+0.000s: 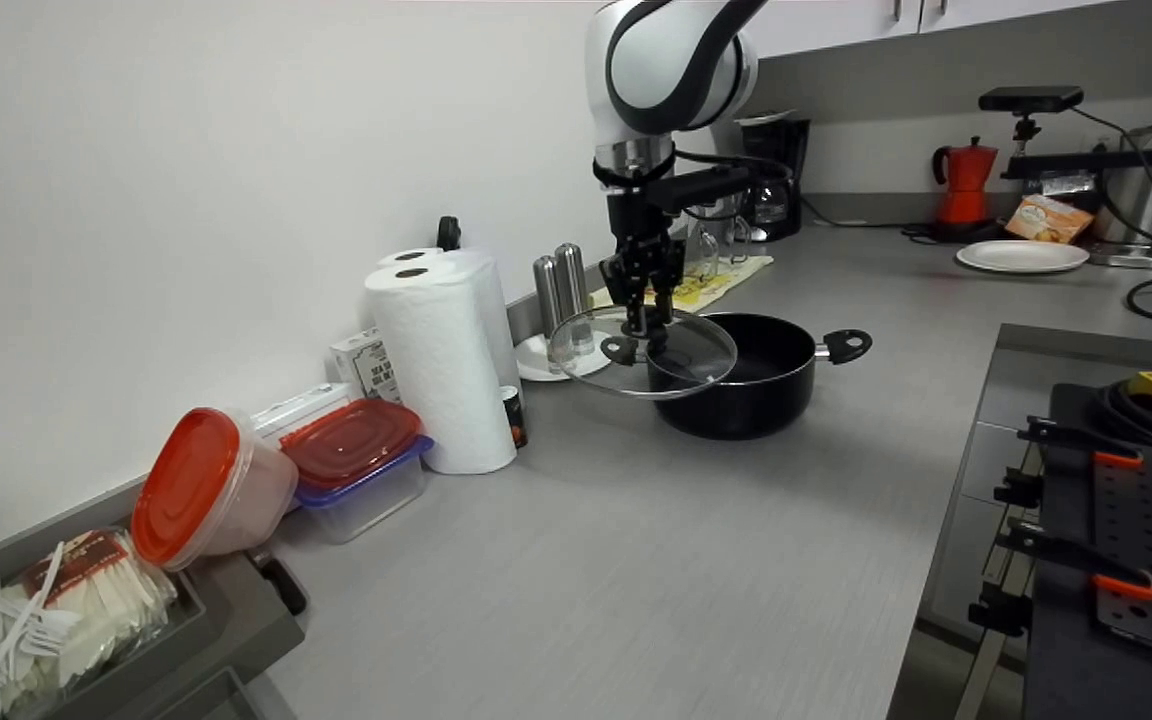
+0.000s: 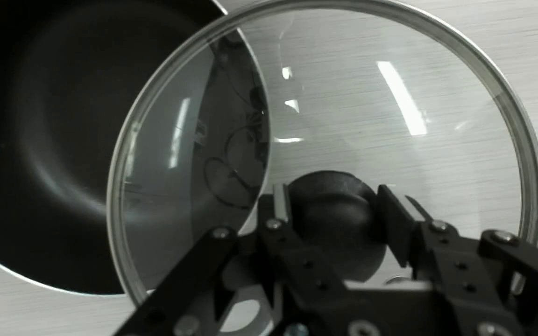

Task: Pick up the lid from the pot and put it on the table

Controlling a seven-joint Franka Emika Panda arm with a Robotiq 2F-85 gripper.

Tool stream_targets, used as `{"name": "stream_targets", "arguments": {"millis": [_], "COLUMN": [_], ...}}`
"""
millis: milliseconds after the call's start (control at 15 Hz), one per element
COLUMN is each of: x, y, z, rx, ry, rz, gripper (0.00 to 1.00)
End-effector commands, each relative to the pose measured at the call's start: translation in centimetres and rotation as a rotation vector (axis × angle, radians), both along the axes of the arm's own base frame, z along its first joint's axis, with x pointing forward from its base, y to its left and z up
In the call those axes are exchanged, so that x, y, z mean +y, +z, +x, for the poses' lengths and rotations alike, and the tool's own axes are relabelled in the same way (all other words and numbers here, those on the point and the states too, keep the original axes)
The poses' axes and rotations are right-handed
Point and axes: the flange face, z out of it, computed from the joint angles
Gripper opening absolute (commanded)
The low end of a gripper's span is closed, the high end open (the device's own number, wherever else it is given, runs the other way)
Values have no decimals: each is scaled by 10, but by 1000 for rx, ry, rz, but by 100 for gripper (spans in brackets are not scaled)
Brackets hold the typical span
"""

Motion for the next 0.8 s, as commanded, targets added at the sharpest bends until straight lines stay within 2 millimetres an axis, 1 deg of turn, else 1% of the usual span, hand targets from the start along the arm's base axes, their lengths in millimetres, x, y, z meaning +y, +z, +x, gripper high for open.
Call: {"name": "stream_targets", "arguments": {"millis": [0,200,467,533,733], "x": [46,90,150,167,201], "y": [3,-10,-33,-42,-70], "z": [3,-2,-13,-17,-27], "rx": [8,32,74,90,124], "ry": [123,218,343,375,454], "rz": [2,19,35,35,8], "gripper": [24,24,24,24,24]}}
